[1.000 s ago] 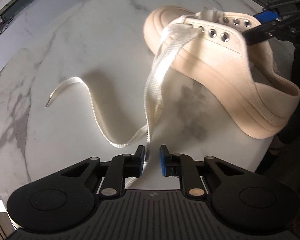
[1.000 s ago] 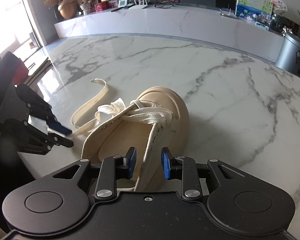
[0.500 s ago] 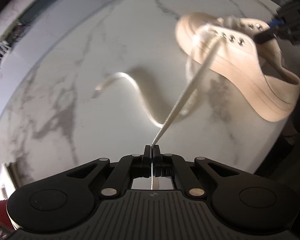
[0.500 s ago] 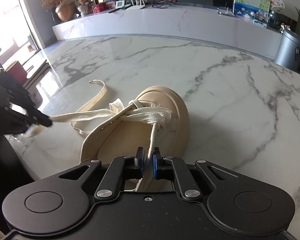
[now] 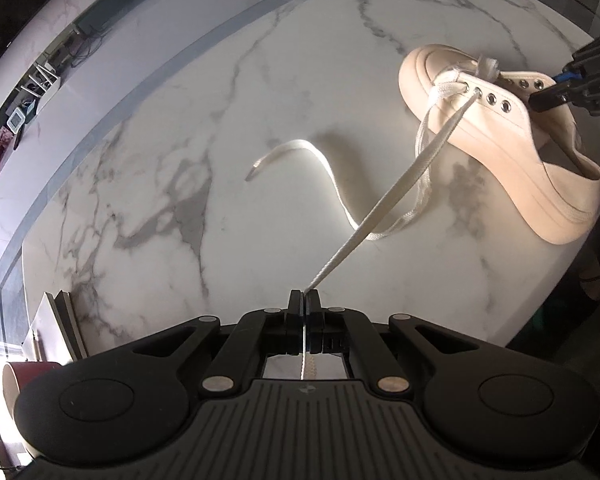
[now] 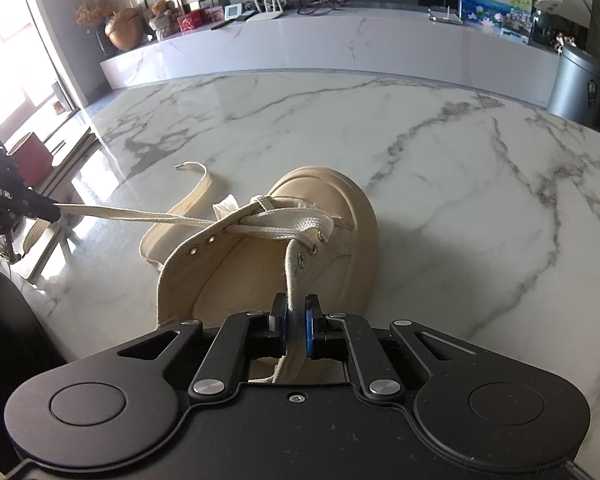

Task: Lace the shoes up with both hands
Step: 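Pull the white lace through the eyelet with the left tool, away from the shoe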

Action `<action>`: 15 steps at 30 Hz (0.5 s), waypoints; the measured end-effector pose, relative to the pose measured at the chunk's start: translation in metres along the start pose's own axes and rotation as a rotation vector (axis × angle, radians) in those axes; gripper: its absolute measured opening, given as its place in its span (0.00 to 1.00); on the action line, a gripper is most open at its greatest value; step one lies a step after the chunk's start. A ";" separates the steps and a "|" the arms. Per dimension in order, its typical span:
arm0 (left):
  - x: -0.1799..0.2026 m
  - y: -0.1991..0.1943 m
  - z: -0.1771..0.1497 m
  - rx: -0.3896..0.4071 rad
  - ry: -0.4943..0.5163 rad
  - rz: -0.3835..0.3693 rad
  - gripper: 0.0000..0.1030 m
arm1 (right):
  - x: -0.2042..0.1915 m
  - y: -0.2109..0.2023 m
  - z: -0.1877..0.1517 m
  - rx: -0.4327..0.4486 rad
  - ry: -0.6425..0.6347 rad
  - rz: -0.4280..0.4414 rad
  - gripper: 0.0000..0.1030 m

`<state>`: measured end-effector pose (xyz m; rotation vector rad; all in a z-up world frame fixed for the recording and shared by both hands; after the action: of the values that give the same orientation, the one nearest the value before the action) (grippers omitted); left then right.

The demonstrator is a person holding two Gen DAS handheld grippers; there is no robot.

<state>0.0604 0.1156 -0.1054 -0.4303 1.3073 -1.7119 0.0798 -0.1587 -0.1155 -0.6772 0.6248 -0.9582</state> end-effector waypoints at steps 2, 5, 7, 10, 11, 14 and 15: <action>0.005 0.002 0.000 -0.005 0.010 -0.012 0.00 | 0.000 -0.001 0.000 0.002 0.000 -0.001 0.06; 0.015 0.010 -0.003 -0.021 0.029 -0.043 0.00 | 0.001 -0.001 -0.001 0.003 -0.003 -0.002 0.06; 0.023 0.018 -0.006 -0.036 0.041 -0.068 0.00 | 0.000 -0.001 -0.001 0.000 -0.008 -0.002 0.07; 0.033 0.031 -0.009 -0.054 0.053 -0.106 0.01 | 0.000 0.001 -0.001 -0.003 -0.013 -0.002 0.07; 0.035 0.035 -0.010 -0.060 0.053 -0.114 0.01 | 0.000 0.001 -0.001 -0.003 -0.013 -0.002 0.07; 0.036 0.043 -0.012 -0.074 0.052 -0.130 0.03 | 0.000 0.001 0.000 -0.005 -0.019 -0.003 0.07; 0.035 0.044 -0.012 -0.074 0.048 -0.131 0.08 | 0.000 0.001 0.000 -0.006 -0.021 -0.003 0.07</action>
<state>0.0528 0.0924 -0.1572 -0.5313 1.4069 -1.7955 0.0801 -0.1581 -0.1162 -0.6929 0.6081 -0.9510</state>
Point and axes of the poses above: each gripper's, at about its wrist camera, not at the fingertips, and y roughly the way its jaws point, x to its right, z to its top, the point moved 9 cm from there along y, roughly the way its jaws point, and after that the axes turned 5 degrees about x, right-handed, at the moved point
